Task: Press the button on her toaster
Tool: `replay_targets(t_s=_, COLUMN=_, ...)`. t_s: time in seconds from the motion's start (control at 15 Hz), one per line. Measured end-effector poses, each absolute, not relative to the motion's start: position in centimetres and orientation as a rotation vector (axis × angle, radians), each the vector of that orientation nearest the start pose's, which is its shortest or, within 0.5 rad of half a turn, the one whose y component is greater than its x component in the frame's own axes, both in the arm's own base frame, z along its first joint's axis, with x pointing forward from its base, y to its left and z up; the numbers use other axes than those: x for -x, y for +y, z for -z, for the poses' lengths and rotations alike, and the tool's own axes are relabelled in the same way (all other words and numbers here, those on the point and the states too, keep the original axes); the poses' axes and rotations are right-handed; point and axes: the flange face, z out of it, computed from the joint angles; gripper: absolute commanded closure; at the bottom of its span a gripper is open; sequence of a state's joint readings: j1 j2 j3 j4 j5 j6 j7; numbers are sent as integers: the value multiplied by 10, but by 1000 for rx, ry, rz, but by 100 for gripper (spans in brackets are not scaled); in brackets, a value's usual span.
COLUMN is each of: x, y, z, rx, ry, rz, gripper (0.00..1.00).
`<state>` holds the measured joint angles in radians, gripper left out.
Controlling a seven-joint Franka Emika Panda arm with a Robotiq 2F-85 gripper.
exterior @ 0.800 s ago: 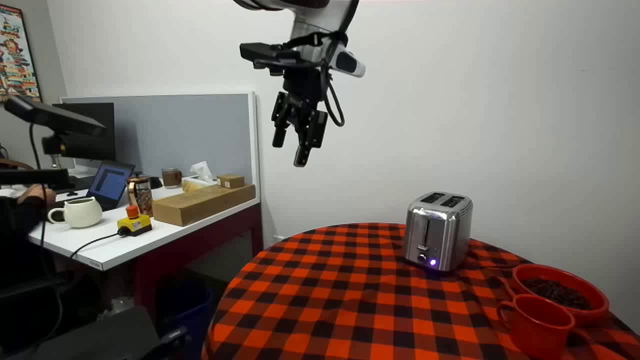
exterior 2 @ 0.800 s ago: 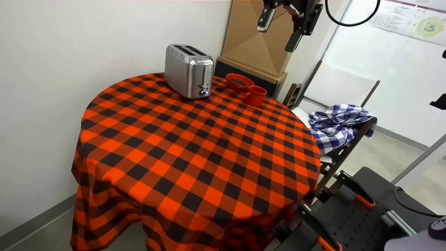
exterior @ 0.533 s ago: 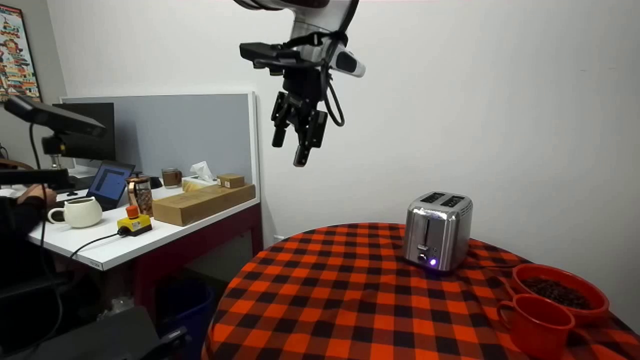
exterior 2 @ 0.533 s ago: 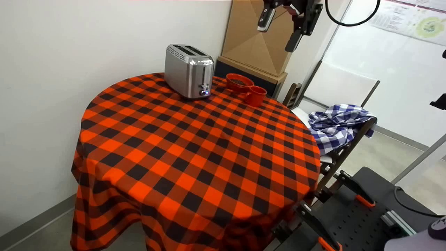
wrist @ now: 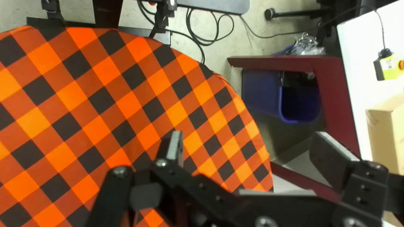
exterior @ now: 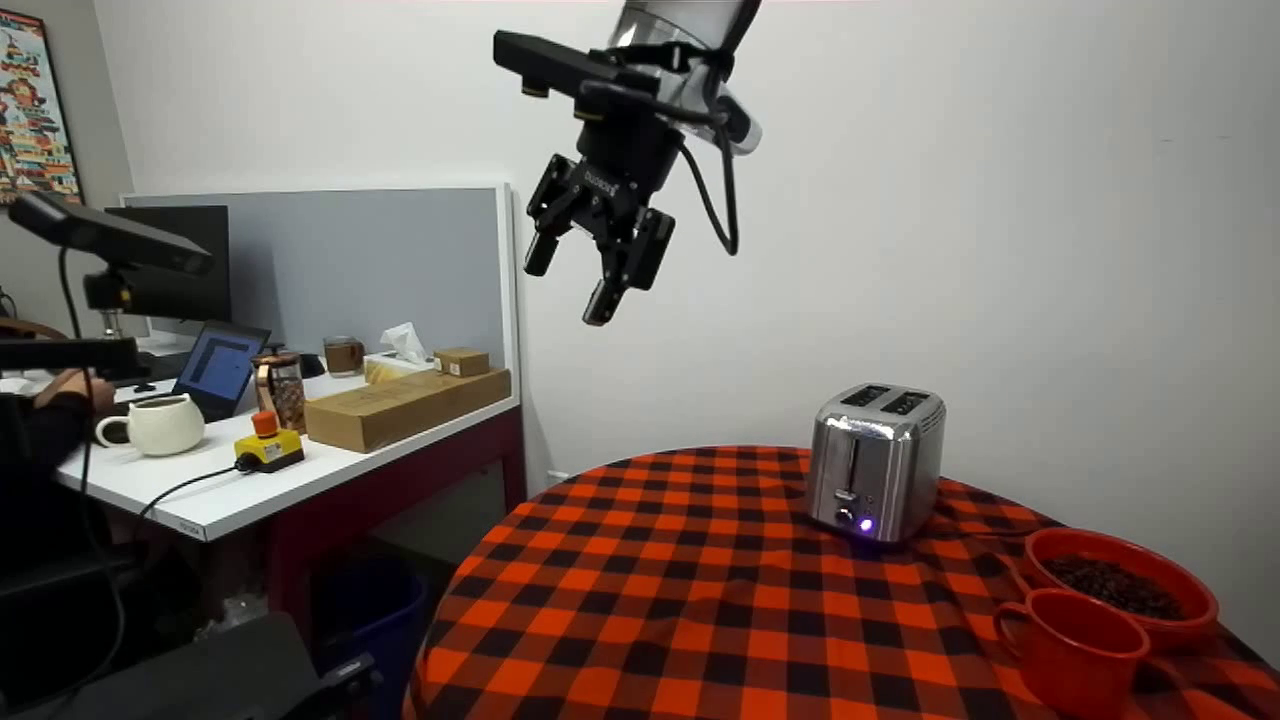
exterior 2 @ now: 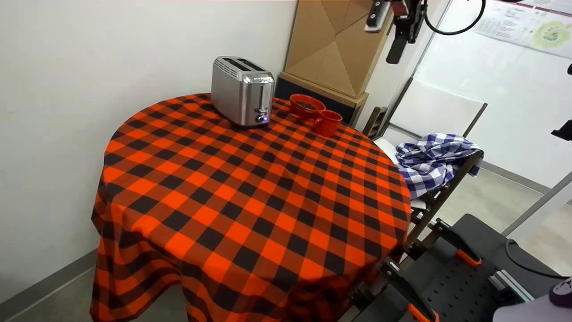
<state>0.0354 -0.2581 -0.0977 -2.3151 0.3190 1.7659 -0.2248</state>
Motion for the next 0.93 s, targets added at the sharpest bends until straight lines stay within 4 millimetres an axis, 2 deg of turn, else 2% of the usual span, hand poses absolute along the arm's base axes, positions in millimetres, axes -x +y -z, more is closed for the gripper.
replay_targets(t_s=0.13, x=-431, y=-28, z=-431, rx=2701, ry=-168, rz=-413, gripper=0)
replay_targets(t_s=0.33, x=-434, y=-78, z=-425, rx=2733, ry=-173, rz=-505, gripper=0)
replay_targets(t_s=0.6, x=-446, y=-130, z=-396, rx=2866, ry=-145, rz=-649, gripper=0)
replay_targets(t_s=0.73, x=-457, y=-145, z=-376, rx=2951, ry=-181, rz=-705, gripper=0)
replay_targets(t_s=0.93, x=-480, y=-152, z=-344, rx=3083, ry=-316, rz=-741, gripper=0)
